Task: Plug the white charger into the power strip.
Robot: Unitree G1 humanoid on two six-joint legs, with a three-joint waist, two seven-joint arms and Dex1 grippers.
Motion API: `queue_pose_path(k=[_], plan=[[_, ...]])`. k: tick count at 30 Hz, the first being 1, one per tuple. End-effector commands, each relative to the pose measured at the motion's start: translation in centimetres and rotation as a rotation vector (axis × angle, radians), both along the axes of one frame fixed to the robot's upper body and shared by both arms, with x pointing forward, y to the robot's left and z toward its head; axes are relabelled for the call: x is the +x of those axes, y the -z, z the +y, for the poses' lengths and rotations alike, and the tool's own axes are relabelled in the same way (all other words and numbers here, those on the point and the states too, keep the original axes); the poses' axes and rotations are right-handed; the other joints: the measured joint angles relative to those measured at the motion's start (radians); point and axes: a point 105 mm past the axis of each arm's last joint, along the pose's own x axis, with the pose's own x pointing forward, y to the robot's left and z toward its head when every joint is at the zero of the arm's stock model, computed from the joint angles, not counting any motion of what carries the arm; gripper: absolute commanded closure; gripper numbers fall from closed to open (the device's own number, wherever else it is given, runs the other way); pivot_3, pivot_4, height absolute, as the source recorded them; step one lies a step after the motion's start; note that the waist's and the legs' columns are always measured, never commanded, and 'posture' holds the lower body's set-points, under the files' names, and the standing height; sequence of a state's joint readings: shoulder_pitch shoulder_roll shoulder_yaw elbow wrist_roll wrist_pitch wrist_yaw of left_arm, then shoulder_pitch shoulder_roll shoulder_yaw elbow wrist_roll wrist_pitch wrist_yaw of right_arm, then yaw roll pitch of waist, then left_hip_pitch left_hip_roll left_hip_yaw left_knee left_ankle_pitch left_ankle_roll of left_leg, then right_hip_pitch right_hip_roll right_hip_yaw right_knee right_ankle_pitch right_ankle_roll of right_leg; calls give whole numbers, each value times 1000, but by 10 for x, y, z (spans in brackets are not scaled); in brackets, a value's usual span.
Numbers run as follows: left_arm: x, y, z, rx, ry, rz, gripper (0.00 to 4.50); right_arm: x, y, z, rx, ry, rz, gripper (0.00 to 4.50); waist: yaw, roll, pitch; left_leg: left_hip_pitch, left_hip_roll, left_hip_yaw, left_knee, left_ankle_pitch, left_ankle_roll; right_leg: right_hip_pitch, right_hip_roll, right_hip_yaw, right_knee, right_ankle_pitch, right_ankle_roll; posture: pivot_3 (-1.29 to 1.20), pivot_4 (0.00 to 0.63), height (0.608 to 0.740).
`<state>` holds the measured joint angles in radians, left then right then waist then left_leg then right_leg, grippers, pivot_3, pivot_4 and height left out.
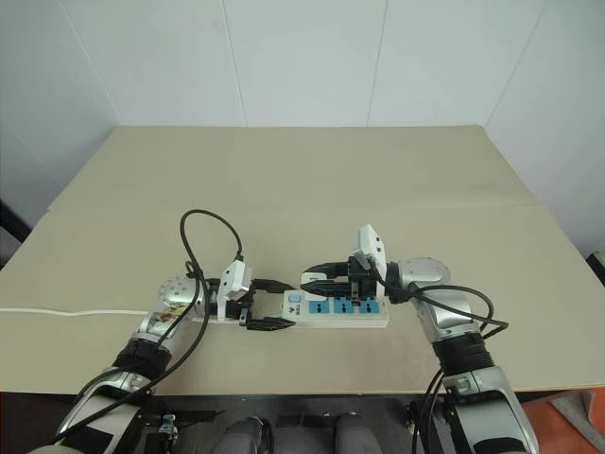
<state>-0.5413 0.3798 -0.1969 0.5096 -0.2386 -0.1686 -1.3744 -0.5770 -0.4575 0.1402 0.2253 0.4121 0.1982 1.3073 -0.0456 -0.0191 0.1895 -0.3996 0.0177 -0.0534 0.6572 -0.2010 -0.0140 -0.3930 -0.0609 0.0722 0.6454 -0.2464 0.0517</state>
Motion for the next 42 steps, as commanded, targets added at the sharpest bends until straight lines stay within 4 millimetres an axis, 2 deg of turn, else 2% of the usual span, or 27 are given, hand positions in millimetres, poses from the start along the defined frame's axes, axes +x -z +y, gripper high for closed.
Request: queue_pose_path(k=[1,14,23,37,42], plan=[[-2,4,4,25,-9,7,1296,3,-4,-6,-9,10,-31,3356,0,0,0,0,0,0,0,0,0,0,0,0,0,0,0,0,150,740],[-1,3,4,29,-6,2,1296,-3,0,-11,-34,9,-31,3356,1,0,0,0,0,0,0,0,0,0,0,0,0,0,0,0,150,740],[1,2,3,26,-8,-4,1296,-4,7,-7,-38,-3,-26,3356,2,0,0,-1,0,0,0,0,0,-1,0,0,-1,0,0,0,150,740],[1,2,3,28,-4,-8,1296,-5,49,-7,-121,15,9,3356,-1,-1,-1,1,0,0,0,0,0,1,0,0,-1,0,0,0,150,740],[0,1,4,30,2,-7,1296,-3,56,-7,-138,17,69,3356,-2,-2,-2,3,0,0,-1,0,0,3,0,0,-1,0,0,0,150,740]])
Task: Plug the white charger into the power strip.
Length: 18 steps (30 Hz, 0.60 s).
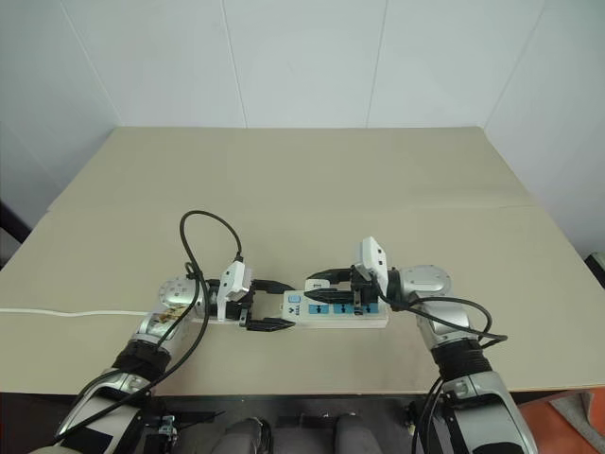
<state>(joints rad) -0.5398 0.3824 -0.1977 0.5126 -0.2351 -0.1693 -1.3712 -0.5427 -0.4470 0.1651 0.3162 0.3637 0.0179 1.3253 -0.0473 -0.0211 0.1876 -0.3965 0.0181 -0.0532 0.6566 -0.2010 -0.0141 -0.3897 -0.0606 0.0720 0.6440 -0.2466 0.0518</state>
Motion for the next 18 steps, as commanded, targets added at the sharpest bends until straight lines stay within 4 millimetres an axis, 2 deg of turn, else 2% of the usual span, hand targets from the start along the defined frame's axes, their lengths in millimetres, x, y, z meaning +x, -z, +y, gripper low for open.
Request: queue_pose_path(k=[1,13,18], plan=[[0,0,3,25,8,-10,1296,-1,35,-3,-109,23,138,3356,0,0,-1,0,0,0,0,0,0,0,0,0,0,0,0,0,150,740],[-1,0,5,31,8,-17,1296,-1,43,-5,-127,22,149,3356,-2,-4,-5,5,0,1,-5,0,0,2,0,1,-1,0,0,0,150,740],[-1,0,5,31,7,-23,1296,-4,44,-6,-133,6,69,3356,-1,-5,-5,6,0,1,-7,0,0,2,0,1,-2,-1,-1,0,150,740]])
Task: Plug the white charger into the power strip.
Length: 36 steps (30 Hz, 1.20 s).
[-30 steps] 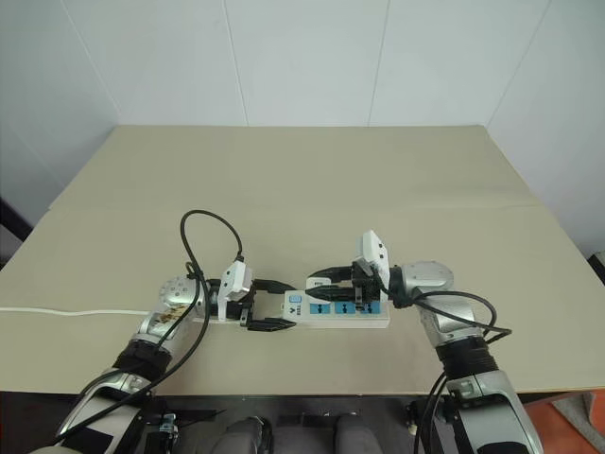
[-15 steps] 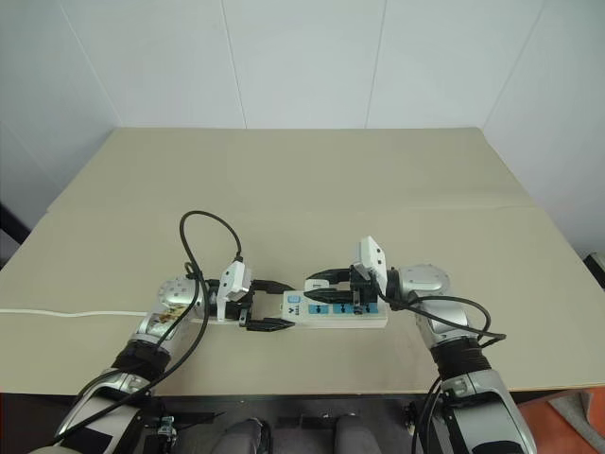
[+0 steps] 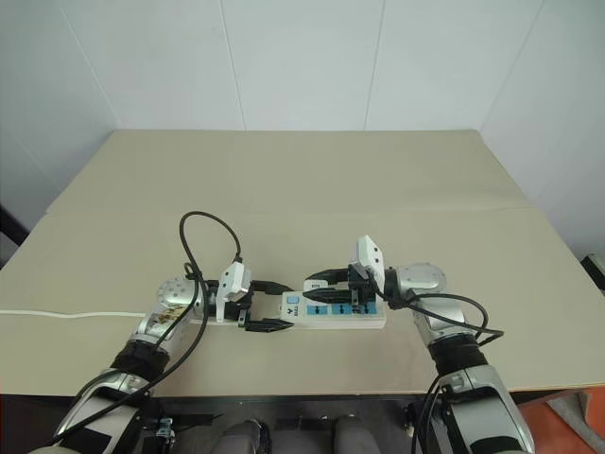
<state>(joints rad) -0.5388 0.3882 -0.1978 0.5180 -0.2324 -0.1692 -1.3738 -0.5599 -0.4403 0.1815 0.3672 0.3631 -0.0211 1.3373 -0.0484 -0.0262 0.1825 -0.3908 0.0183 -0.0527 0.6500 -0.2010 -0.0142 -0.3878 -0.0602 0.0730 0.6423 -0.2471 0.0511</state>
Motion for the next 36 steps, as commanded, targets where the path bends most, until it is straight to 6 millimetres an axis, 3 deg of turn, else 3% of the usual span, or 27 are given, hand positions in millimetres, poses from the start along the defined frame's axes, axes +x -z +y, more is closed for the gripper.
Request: queue_pose_path(k=[1,7,16,17,23,27,33,36], plan=[[0,-2,2,22,10,-29,1296,-7,42,-8,-135,19,62,3356,0,0,0,0,0,0,0,0,0,0,0,0,0,0,0,0,150,740],[0,-2,2,22,10,-31,1296,-5,42,-8,-128,32,43,3356,0,-2,-2,1,0,0,0,0,0,0,0,0,0,0,0,0,150,740],[0,-2,1,20,12,-34,1296,1,37,-7,-108,59,84,200,2,-5,-3,1,0,0,-2,0,0,0,0,0,-1,0,-1,0,150,740],[0,-2,1,20,12,-34,1296,1,37,-7,-108,57,83,34,2,-5,-3,1,0,0,-2,0,0,0,0,0,-1,0,-1,0,150,740],[1,-4,2,12,8,-24,1296,-2,36,-12,-126,46,59,34,2,-5,-3,1,0,0,-3,0,0,0,0,0,-1,0,-1,0,150,740],[2,-27,-1,-82,27,-62,32,-1,34,-15,-129,51,44,0,3,-5,-3,0,0,0,-3,0,0,0,0,0,-2,-1,-1,0,150,740],[-8,-46,8,-43,94,-136,32,-6,26,-20,-143,26,30,0,5,-5,-3,0,0,0,-4,0,0,-1,0,0,-2,-1,-1,0,150,740],[-15,-74,17,-115,81,-141,32,-10,-1,-34,-128,58,-94,0,10,-4,-1,-3,0,-1,-4,0,0,-2,-1,-1,-3,-1,-1,0,150,740]])
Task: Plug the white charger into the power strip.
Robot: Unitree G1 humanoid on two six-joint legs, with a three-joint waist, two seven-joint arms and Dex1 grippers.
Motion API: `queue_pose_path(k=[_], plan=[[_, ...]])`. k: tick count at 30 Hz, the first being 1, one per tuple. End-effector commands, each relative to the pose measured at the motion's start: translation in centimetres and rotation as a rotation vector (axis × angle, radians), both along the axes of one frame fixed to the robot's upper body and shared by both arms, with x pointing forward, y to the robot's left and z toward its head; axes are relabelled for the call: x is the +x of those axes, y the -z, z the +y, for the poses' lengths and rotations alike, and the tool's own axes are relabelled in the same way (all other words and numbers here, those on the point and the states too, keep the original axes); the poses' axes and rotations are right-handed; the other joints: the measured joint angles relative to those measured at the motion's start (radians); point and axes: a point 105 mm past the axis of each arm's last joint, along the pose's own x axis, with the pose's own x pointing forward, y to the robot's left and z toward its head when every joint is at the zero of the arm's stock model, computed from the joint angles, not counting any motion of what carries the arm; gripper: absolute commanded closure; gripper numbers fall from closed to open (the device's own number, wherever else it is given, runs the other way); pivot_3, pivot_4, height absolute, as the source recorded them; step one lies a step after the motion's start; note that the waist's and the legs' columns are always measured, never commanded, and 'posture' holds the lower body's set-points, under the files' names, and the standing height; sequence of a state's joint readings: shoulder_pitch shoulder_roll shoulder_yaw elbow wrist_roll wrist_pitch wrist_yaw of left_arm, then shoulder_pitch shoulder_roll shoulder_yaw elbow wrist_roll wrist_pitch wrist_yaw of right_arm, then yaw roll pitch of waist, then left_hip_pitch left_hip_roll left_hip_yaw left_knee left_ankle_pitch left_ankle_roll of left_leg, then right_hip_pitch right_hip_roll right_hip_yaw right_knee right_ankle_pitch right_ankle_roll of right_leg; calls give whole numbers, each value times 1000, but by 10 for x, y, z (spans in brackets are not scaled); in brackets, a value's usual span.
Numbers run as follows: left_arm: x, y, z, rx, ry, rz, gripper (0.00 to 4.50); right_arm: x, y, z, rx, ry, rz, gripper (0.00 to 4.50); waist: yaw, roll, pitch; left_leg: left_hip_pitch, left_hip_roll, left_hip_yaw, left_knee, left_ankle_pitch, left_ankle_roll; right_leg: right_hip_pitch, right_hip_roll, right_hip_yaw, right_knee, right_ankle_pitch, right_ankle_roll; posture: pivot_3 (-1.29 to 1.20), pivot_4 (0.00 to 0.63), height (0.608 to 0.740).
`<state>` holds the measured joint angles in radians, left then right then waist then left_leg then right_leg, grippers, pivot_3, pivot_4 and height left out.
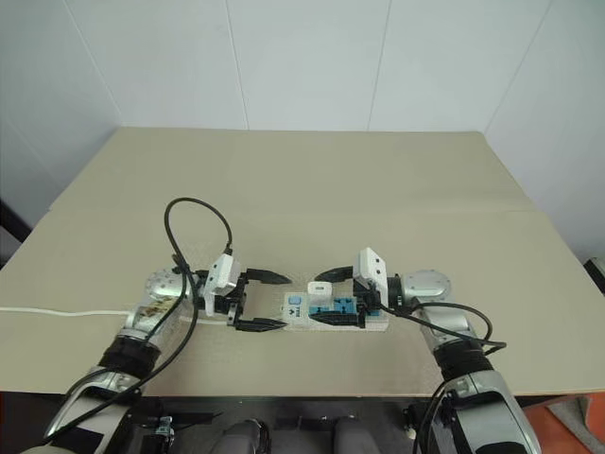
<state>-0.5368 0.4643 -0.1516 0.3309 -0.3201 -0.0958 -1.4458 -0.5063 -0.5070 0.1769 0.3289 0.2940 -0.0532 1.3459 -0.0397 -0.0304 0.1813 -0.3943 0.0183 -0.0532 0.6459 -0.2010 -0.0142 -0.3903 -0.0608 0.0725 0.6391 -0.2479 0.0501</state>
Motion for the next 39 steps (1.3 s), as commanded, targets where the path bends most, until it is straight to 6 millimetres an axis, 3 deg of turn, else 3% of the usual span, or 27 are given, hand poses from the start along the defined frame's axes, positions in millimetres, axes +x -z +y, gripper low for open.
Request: queue_pose_path(k=[1,7,9,14,19,39], plan=[[-11,-40,14,-85,15,-38,32,-5,-25,-23,-7,46,-102,0,1,0,0,-3,0,0,0,0,0,-3,0,0,-1,0,0,0,150,740],[-21,-46,60,36,-55,-29,32,-18,-81,-86,-47,137,-223,0,-3,9,9,-13,0,0,-2,0,0,-15,0,0,2,2,-3,0,150,740],[-25,-40,79,115,-74,-18,32,-34,-88,-112,-144,142,-252,0,-2,9,10,-12,0,0,-3,0,0,-16,0,-1,2,0,-4,0,150,740],[-27,-37,100,171,-104,22,32,-58,-92,-145,-302,152,-206,0,0,9,10,-12,0,2,-4,0,0,-15,-1,-1,1,-3,-2,0,150,740],[-22,-34,99,168,-129,11,32,-65,-80,-159,-346,192,-150,0,-3,8,10,-11,1,2,-3,0,0,-14,0,0,2,-3,-2,0,150,740],[-14,-25,84,129,-93,4,32,-82,-70,-164,-356,293,-88,0,-2,8,10,-11,0,2,-2,0,0,-14,0,1,3,-3,-2,0,150,740]])
